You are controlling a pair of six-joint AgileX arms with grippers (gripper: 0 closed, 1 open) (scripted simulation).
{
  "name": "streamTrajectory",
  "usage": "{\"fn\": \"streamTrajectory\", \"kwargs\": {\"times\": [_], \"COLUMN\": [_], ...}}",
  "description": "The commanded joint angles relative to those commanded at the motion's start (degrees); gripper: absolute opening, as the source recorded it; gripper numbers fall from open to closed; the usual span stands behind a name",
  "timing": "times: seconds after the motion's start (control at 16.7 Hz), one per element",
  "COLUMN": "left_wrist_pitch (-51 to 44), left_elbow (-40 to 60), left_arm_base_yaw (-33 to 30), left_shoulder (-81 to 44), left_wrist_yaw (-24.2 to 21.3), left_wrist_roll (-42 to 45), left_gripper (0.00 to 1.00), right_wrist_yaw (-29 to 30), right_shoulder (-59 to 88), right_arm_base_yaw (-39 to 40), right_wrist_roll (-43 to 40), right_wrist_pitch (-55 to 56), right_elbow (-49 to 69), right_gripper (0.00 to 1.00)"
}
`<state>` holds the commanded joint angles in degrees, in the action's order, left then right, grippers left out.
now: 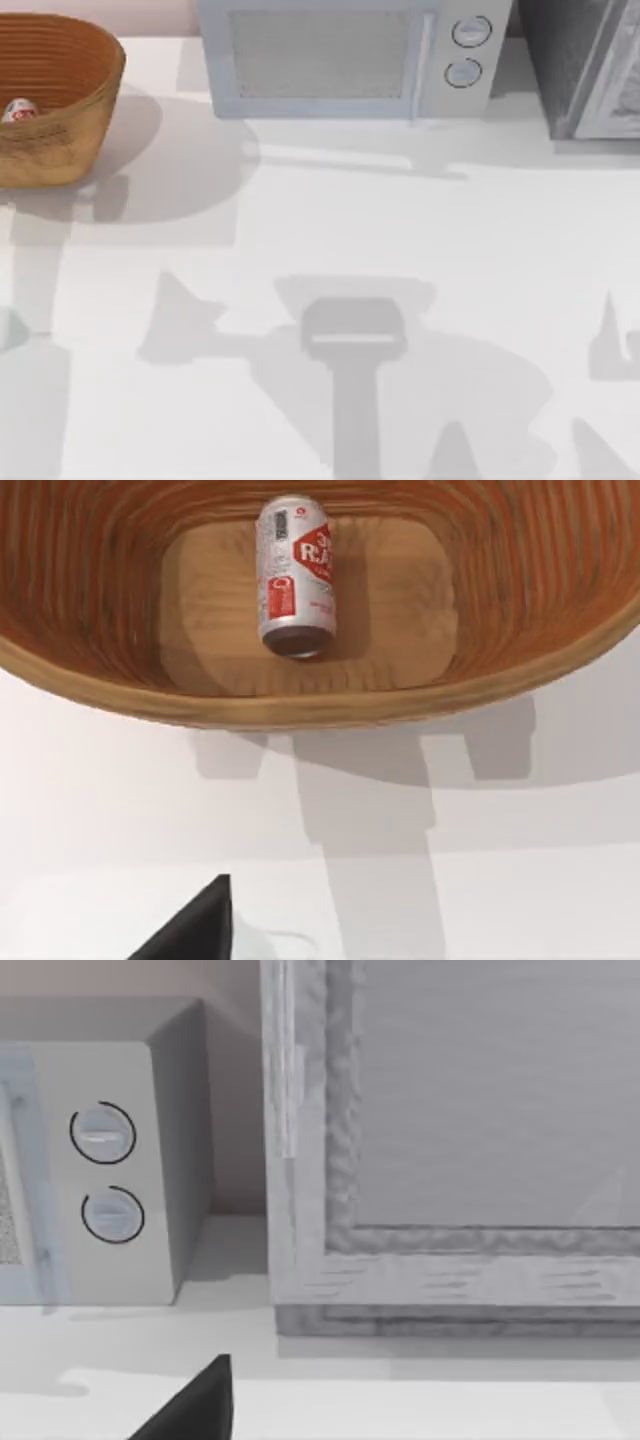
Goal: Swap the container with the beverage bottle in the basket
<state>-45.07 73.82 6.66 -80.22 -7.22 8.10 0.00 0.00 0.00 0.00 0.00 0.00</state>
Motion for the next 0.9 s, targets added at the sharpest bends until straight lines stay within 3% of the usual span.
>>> {"fn": "streamTrajectory", "kwargs": {"times": [0.54,0.9], "left_wrist_pitch": [-20.36,-29.80], "left_elbow": [42.90,63.26], "left_arm_base_yaw": [2.90,4.14], "left_shoulder": [-40.88,-60.49], "left_wrist_yaw": [-5.71,-8.47], "left_wrist_roll": [1.71,2.26], "left_gripper": [1.00,1.00], "right_wrist_yaw": [0.00,0.00], "right_shoulder": [0.00,0.00], "right_arm_base_yaw": [0.00,0.00], "right_wrist_roll": [0.00,0.00], "right_wrist_pitch": [0.00,0.00], "right_elbow": [0.00,0.00], "right_gripper": [1.00,1.00]}}
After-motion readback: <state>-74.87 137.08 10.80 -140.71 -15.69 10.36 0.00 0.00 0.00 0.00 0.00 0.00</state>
